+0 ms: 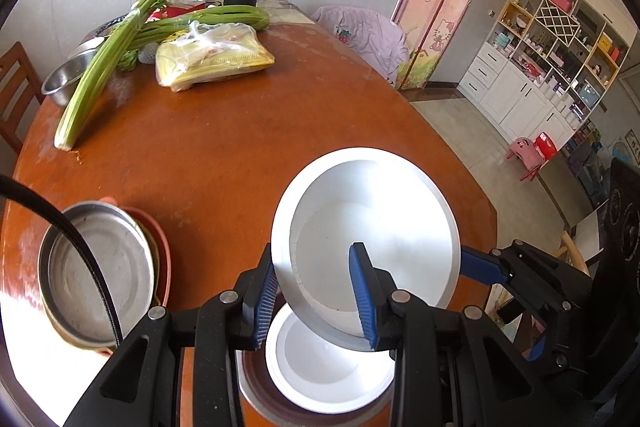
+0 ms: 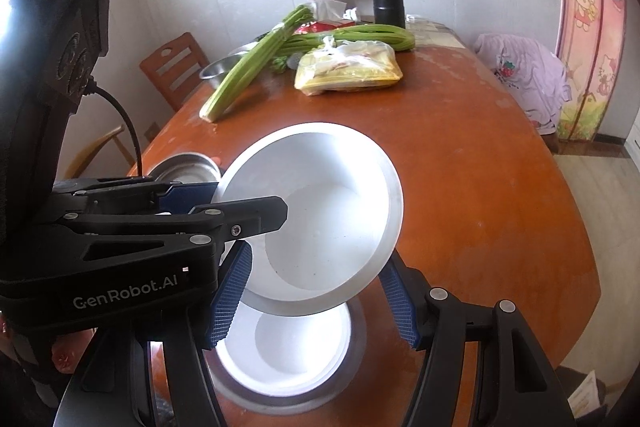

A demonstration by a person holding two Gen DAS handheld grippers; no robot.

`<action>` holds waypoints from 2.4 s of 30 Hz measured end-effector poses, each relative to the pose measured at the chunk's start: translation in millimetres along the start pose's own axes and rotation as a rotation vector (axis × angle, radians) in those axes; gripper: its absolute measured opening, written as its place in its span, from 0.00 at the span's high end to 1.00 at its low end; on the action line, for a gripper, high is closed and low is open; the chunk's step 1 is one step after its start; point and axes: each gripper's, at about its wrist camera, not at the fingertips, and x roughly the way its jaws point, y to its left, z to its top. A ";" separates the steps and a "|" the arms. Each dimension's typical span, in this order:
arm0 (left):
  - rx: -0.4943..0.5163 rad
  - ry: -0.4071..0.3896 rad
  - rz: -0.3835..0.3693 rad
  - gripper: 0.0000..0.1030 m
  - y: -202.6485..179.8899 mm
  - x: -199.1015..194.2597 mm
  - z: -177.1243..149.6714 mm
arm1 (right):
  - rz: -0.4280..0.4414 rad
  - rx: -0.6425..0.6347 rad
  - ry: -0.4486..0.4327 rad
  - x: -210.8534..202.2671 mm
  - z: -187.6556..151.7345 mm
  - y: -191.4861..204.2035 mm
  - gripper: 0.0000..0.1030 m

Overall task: Organize plates and bowls
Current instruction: 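Carry the second white bowl with the left tool over the first, then lower the second white bowl into the first and open the left tool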

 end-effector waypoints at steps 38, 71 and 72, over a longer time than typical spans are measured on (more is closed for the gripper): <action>-0.024 0.063 0.040 0.66 10.9 8.6 -64.0 | 0.000 -0.078 0.104 14.3 -49.6 30.4 0.35; -0.039 0.090 0.047 0.66 18.7 22.4 -72.3 | -0.033 -0.090 0.138 30.0 -54.9 30.6 0.35; -0.038 0.089 0.046 0.66 18.7 22.3 -72.3 | -0.033 -0.090 0.137 29.8 -54.9 30.1 0.35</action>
